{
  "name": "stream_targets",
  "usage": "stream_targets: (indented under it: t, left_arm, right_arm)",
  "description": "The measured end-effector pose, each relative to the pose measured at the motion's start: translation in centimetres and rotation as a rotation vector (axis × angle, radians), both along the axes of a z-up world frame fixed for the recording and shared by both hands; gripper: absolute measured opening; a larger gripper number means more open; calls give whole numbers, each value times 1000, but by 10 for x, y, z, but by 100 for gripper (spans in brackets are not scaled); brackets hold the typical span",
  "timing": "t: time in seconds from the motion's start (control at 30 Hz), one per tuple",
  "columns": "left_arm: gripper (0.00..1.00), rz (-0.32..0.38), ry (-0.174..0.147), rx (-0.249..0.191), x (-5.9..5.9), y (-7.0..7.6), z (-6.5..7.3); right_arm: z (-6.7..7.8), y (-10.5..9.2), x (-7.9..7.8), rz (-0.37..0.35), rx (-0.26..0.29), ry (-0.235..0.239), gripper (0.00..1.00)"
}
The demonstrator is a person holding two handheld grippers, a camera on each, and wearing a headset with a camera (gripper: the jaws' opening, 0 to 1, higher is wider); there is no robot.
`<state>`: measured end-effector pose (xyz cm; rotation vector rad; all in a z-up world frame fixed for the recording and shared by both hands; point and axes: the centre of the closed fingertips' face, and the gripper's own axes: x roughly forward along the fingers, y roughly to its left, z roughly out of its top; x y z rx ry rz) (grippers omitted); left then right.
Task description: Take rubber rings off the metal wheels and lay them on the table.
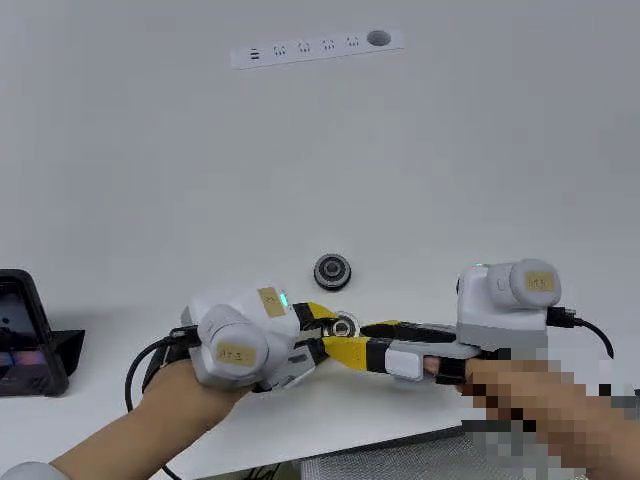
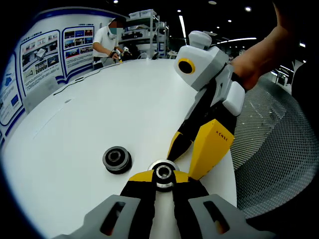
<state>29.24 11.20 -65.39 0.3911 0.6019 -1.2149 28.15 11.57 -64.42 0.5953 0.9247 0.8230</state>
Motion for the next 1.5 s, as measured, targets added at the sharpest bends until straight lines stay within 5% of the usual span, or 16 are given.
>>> stream_targets:
  t: [0.8,1.03,1.5]
  left_arm:
    - [12,1,1,0,0,0,0]
    - [12,1,1,-2,0,0,0]
    - [12,2,0,-3,0,0,0]
  right_arm:
    - [6,2,0,43,-29,-42,51]
    - [-1,1,4,8,-6,0,43]
    - [-2,-7,6,-2,-32,-13,32]
